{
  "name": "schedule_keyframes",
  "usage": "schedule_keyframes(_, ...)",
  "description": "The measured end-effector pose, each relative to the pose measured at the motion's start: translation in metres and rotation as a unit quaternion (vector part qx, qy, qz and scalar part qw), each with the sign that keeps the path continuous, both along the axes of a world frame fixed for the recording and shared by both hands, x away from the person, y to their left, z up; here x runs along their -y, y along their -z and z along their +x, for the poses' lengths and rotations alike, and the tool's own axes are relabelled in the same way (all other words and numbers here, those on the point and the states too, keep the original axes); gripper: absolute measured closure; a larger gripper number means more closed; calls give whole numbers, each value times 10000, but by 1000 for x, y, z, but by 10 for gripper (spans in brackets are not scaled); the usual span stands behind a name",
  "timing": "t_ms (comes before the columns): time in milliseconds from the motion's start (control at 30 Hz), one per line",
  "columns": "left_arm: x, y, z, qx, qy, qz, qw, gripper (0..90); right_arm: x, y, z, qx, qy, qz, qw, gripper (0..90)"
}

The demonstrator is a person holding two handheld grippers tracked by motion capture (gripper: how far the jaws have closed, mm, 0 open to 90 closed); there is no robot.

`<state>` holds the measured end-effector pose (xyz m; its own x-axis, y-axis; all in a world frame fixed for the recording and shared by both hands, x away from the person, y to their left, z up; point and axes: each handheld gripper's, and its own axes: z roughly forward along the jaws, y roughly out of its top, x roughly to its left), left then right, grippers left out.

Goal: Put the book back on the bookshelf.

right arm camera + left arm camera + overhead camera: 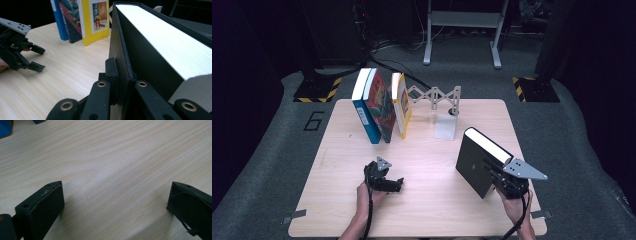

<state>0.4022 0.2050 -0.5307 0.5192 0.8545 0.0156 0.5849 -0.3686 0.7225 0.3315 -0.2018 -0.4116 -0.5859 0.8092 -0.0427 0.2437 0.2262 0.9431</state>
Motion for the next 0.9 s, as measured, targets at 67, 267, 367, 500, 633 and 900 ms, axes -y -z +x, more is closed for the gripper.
schedule_keyframes(67, 0, 0, 0, -29, 9, 18, 10000, 5, 2, 1, 4, -7, -120, 98, 9999, 885)
schedule_keyframes(267, 0, -1, 0, -44, 31, 41, 10000, 5, 3, 1, 17, -92, -369, 147, 9992, 886)
schedule_keyframes(367, 0, -1, 0, -47, 38, 41, 10000, 5, 1, 0, 21, -131, -443, 175, 9988, 886)
schedule_keyframes(500, 0, -1, 0, -44, 43, 38, 10000, 5, -9, 1, 32, -134, -653, 191, 9976, 885)
schedule_keyframes(633, 0, -1, 0, -48, 41, 41, 10000, 5, -16, 0, 36, -140, -737, 169, 9970, 884)
schedule_keyframes(900, 0, -1, 0, -50, 53, 43, 10000, 5, -23, 0, 31, -95, -564, 108, 9983, 860)
